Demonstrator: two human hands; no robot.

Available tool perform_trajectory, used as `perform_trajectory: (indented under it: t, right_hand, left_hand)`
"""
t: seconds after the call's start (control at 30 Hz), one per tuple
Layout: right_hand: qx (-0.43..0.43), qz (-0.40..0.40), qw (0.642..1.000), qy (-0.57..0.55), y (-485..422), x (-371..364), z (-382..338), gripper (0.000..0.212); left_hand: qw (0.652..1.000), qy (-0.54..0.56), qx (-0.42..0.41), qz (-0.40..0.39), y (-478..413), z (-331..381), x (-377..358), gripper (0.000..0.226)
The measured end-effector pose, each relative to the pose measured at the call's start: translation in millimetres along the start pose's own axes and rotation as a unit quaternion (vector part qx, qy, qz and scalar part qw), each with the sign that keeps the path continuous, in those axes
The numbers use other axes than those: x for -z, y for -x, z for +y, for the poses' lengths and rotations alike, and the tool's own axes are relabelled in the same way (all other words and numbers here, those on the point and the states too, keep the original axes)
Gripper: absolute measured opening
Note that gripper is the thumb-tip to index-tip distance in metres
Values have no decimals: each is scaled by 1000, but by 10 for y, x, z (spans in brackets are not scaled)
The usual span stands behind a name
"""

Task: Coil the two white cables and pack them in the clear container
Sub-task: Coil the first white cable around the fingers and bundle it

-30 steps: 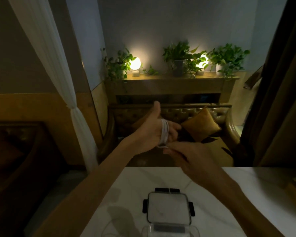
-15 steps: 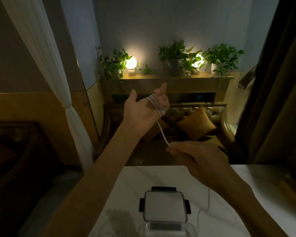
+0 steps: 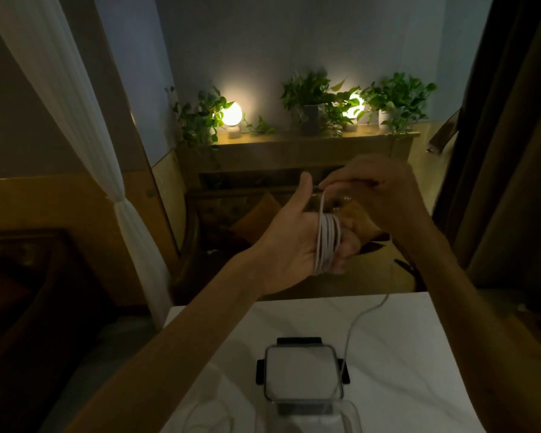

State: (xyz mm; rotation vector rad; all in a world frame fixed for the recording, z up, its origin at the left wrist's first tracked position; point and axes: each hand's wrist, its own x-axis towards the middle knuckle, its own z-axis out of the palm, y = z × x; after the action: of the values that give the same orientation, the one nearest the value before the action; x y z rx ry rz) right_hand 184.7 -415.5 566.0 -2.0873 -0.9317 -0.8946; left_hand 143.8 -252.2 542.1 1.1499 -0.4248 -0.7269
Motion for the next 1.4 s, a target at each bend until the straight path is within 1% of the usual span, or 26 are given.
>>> perform_trajectory:
  t: [0.07, 0.1, 0.13, 0.17, 0.2, 0.27, 0.33, 0.37, 0.43, 0.47, 0.53, 0.7, 0.77, 0.83, 0.87, 0.9, 0.93, 1.0, 1.07, 1.13, 1.17, 1.23, 1.27, 1.3, 1.33, 1.4]
  right_hand:
    - [-106, -55, 987, -104, -39, -97, -16, 13]
    - [-150, -97, 973, -148, -17, -174, -55, 16]
    - [-201, -133, 949, -202, 42, -271, -102, 18]
    - [-248, -151, 923, -253, 124, -358, -169, 21]
    - [-267, -153, 915, -263, 230, -434, -228, 24]
    - [-242, -151, 934, -216, 450, -583, -260, 26]
    - [-215, -185, 945, -163, 610, -691, -283, 17]
    - [-207, -204, 945, -151, 674, -722, -285, 15]
    - [-204, -226, 942, -139, 739, -747, -330, 19]
    - [-189, -230, 947, -117, 748, -741, -350, 22]
    - [-150, -226, 961, -59, 714, -667, -371, 24]
    - [-77, -164, 981, 66, 589, -353, -324, 22]
    - [-27, -118, 981, 152, 513, -321, -263, 19]
    - [7, -53, 964, 261, 425, -311, -178, 19]
    - [10, -66, 961, 269, 372, -276, -139, 21]
    - [14, -90, 967, 237, 320, -224, -100, 24]
    - [20, -93, 977, 191, 283, -161, -64, 27]
    - [21, -36, 988, 149, 213, -73, 50, 22]
    - [-42, -54, 997, 31, 140, -124, 132, 13]
    - [-123, -82, 984, -103, 108, -248, 189, 10]
    - [-155, -96, 973, -144, 113, -303, 210, 11]
    - [-212, -132, 941, -227, 193, -418, 184, 16]
    - [-250, -145, 919, -269, 266, -487, 138, 19]
    - [-284, -151, 900, -295, 357, -564, 74, 21]
    - [-304, -151, 896, -287, 448, -641, 4, 23]
    - [-289, -151, 912, -251, 630, -812, -86, 29]
  left_hand:
    - [998, 45, 4, -35, 54, -68, -35, 90]
    - [996, 69, -12, -52, 74, -85, -30, 87]
    - [993, 94, -37, -60, 94, -71, -14, 84]
    - [990, 116, -60, -55, 101, -42, 37, 84]
    - [986, 139, -76, -40, 91, -2, 104, 84]
    - [978, 185, -100, 1, 52, 95, 292, 81]
    - [966, 218, -122, 60, 0, 185, 502, 78]
    - [955, 248, -134, 90, -41, 228, 617, 77]
    - [924, 323, -156, 137, -129, 293, 840, 73]
    - [916, 332, -161, 160, -172, 299, 921, 72]
    - [918, 314, -142, 197, -213, 259, 979, 70]
    - [954, 204, -41, 217, -230, 49, 814, 75]
    - [965, 161, -7, 206, -246, 6, 719, 83]
    - [981, 68, 34, 181, -234, -29, 599, 88]
    - [986, 15, 53, 160, -222, -50, 533, 91]
    - [988, -22, 64, 138, -208, -69, 476, 94]
    - [991, -34, 66, 108, -197, -85, 417, 96]
    - [997, -32, 47, 50, -191, -97, 327, 94]
    - [999, -28, 25, 13, -190, -79, 252, 94]
    - [1000, -8, 16, -15, -186, -60, 230, 94]
    - [999, 11, 11, -27, -174, -53, 236, 93]
    - [997, 53, -2, -47, -141, -28, 261, 92]
    - [996, 71, -8, -56, -137, -17, 287, 94]
    - [994, 90, -15, -64, -137, 0, 311, 97]
    - [991, 114, -25, -63, -148, 20, 342, 98]
    - [984, 170, -46, -27, -181, 62, 419, 96]
